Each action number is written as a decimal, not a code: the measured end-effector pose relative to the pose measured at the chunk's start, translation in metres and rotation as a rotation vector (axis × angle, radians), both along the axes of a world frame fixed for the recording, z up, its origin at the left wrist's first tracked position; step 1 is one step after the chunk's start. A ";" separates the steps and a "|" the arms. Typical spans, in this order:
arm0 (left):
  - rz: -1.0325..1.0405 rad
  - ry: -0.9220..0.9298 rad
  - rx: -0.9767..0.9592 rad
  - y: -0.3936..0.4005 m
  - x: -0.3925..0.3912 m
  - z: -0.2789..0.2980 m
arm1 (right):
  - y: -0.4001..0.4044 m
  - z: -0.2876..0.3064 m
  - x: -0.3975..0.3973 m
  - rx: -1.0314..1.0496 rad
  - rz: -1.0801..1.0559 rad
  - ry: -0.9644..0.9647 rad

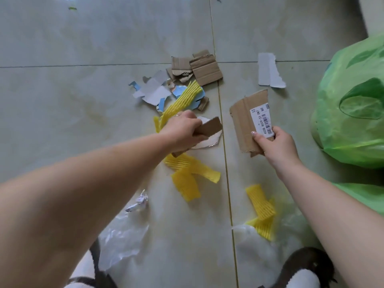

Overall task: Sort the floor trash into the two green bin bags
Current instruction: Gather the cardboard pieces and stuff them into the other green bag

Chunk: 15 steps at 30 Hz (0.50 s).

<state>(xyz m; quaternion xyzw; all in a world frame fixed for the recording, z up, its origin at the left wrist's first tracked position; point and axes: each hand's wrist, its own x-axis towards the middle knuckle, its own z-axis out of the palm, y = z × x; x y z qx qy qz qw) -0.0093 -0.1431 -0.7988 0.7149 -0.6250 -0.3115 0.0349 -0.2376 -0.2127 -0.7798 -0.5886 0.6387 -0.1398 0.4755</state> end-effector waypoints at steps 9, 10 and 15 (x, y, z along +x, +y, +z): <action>-0.456 -0.320 0.022 -0.023 0.004 -0.016 | -0.038 0.002 0.019 -0.018 0.040 -0.026; -0.455 -0.318 0.022 -0.026 0.004 -0.017 | -0.043 0.000 0.020 -0.013 0.033 -0.026; -0.342 -0.094 0.133 -0.056 0.007 -0.012 | -0.075 -0.007 0.022 -0.018 -0.036 0.016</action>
